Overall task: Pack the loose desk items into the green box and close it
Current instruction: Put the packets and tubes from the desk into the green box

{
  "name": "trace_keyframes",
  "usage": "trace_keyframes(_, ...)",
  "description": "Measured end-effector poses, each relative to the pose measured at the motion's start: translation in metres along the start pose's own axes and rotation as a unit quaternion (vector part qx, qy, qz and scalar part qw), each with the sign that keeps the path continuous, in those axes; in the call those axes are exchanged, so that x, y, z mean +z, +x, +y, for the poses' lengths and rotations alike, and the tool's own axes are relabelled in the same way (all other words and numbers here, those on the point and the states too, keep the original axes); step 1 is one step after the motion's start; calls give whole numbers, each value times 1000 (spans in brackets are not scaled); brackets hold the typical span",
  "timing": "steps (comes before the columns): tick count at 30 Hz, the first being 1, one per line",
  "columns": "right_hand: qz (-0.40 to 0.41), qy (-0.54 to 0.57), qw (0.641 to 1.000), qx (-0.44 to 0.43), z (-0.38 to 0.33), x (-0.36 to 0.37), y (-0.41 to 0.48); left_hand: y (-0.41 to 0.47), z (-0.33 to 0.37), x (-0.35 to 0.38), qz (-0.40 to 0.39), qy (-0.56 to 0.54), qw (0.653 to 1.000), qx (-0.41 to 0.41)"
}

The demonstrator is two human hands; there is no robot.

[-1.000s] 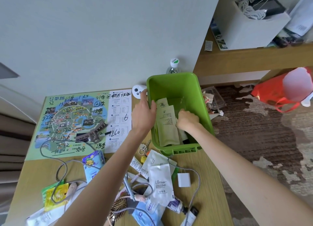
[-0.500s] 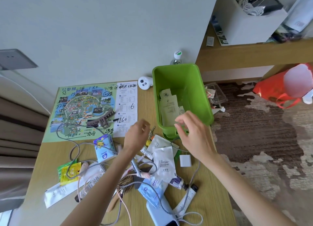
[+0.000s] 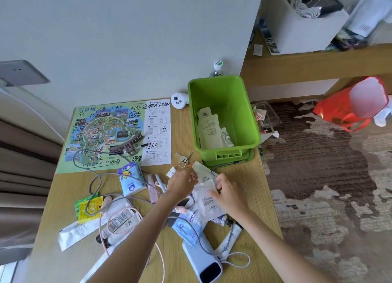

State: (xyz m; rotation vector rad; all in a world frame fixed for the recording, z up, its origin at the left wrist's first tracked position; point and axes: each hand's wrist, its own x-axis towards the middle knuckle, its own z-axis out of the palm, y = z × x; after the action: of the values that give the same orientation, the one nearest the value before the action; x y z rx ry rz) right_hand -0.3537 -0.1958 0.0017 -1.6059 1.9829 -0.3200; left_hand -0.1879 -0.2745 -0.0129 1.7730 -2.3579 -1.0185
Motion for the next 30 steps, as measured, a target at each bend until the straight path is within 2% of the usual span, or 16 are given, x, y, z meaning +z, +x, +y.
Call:
trace_keyframes(6, -43, -78, 996, 25, -19, 15, 5, 4, -8, -2, 62, 24, 996, -51)
trace_keyframes(10, -33, -9, 998, 61, -17, 14, 8, 14, -8, 4, 59, 54, 995, -67)
trace_keyframes(13, -19, 2, 997, 76, -5, 5, 17, 22, -7, 8, 32, 46, 996, -75)
trace_keyframes(17, -67, 121, 987, 80, 12, -2, 34, 28, -7, 13, 36, 25, 997, -58)
trace_keyframes(25, -35, 33, 996, 69, 18, -4, 48, 35, -4, 11, 45, 74, 991, -101)
trace_keyframes(30, -70, 63, 990, 103, 19, -2, 51, 41, 2, 12, 28, 49, 996, -73)
